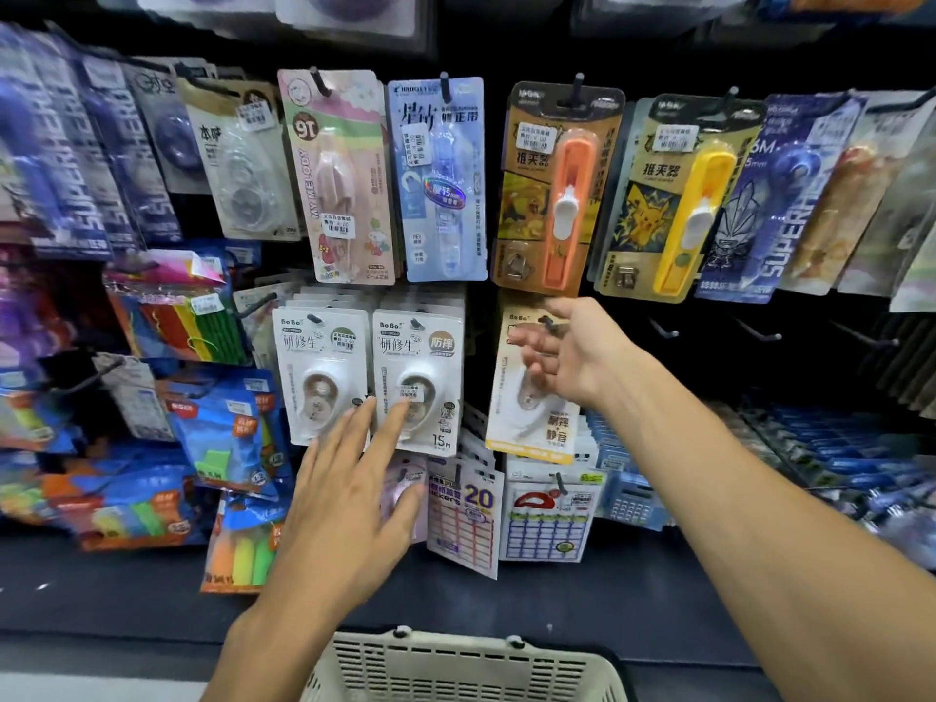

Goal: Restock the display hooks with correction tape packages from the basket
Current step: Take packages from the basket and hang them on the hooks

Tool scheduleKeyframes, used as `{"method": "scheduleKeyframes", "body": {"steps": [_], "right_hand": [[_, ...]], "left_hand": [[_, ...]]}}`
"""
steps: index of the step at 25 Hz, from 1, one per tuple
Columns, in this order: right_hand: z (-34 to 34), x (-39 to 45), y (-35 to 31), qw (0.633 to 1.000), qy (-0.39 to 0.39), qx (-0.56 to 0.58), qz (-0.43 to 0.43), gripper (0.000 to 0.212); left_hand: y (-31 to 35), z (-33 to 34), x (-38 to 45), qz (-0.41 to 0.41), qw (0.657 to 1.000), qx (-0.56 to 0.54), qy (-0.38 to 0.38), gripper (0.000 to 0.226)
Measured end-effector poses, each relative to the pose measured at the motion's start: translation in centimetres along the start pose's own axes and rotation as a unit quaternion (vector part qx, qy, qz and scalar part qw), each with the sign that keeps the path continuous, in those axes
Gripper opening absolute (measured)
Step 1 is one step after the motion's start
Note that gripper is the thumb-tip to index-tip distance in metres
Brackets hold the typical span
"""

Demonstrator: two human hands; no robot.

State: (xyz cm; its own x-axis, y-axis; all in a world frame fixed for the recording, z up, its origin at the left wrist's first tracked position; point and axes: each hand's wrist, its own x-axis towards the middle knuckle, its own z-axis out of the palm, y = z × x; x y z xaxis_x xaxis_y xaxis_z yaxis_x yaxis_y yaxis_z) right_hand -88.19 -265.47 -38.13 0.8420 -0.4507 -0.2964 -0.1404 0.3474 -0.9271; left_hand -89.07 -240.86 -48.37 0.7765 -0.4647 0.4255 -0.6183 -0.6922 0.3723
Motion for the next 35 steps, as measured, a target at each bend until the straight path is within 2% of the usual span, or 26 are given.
{"method": "scheduleKeyframes", "body": {"steps": [2,4,12,15,20,22,24,26,27,29,30,32,33,34,35], "right_hand": [[-0.1,0.6,0.0,0.999,0.043,0.022,-0.001,0.032],[0.5,1.1,0.0,0.998,0.054,0.031,-0.01,0.036],[0.4,1.3,-0.3,0.996,0.004,0.089,-0.016,0.03],[1.6,1.5,-0.3,0.998,-0.003,0.067,-0.014,0.031],[2.9,1.5,0.7,0.999,0.041,0.001,-0.026,0.035],[2.5,1.2,1.2,0.992,0.093,-0.056,-0.066,0.039],[1.2,0.6,2.8,0.959,0.197,-0.12,-0.164,0.048],[-0.9,-0.7,7.2,0.925,0.261,-0.123,-0.246,0.051],[-2.3,-1.5,10.6,0.92,0.272,-0.131,-0.249,0.047],[-6.3,-2.9,19.3,0.909,0.301,-0.237,-0.166,0.026],[-8.6,-4.1,23.9,0.894,0.318,-0.306,-0.076,0.019],[-12.9,-7.2,32.3,0.839,0.326,-0.402,0.168,0.045],[-14.3,-8.9,35.3,0.809,0.313,-0.43,0.249,0.051],[-15.2,-10.3,37.4,0.791,0.3,-0.453,0.279,0.052],[-15.5,-11.1,38.8,0.792,0.29,-0.464,0.272,0.052]], "left_hand": [[-0.2,-0.3,-0.2,-0.001,1.0,-0.009,-0.007,0.076],[-0.5,-0.6,-0.3,-0.006,1.0,-0.008,-0.014,0.076],[-0.3,-1.4,-0.5,-0.027,0.999,-0.027,-0.031,0.076],[-0.3,-1.3,-0.3,-0.033,0.998,-0.033,-0.037,0.075],[-0.5,-1.7,-0.4,-0.039,0.997,-0.051,-0.051,0.074],[-0.8,-2.0,-0.5,-0.041,0.996,-0.048,-0.059,0.074],[-0.9,-2.0,-0.7,-0.042,0.996,-0.05,-0.063,0.073],[-0.9,-1.8,-1.0,-0.04,0.995,-0.049,-0.074,0.072],[-1.0,-1.6,-1.3,-0.036,0.994,-0.042,-0.09,0.072],[-1.7,-0.9,-2.0,-0.036,0.989,-0.017,-0.14,0.072],[-2.2,-0.5,-2.5,-0.039,0.985,0.001,-0.166,0.073],[-3.3,0.1,-2.9,-0.042,0.978,0.032,-0.204,0.075],[-3.7,0.2,-3.1,-0.038,0.976,0.035,-0.212,0.076],[-3.9,0.3,-3.1,-0.033,0.976,0.033,-0.211,0.075],[-4.2,0.2,-3.3,-0.03,0.977,0.032,-0.207,0.075]]}}
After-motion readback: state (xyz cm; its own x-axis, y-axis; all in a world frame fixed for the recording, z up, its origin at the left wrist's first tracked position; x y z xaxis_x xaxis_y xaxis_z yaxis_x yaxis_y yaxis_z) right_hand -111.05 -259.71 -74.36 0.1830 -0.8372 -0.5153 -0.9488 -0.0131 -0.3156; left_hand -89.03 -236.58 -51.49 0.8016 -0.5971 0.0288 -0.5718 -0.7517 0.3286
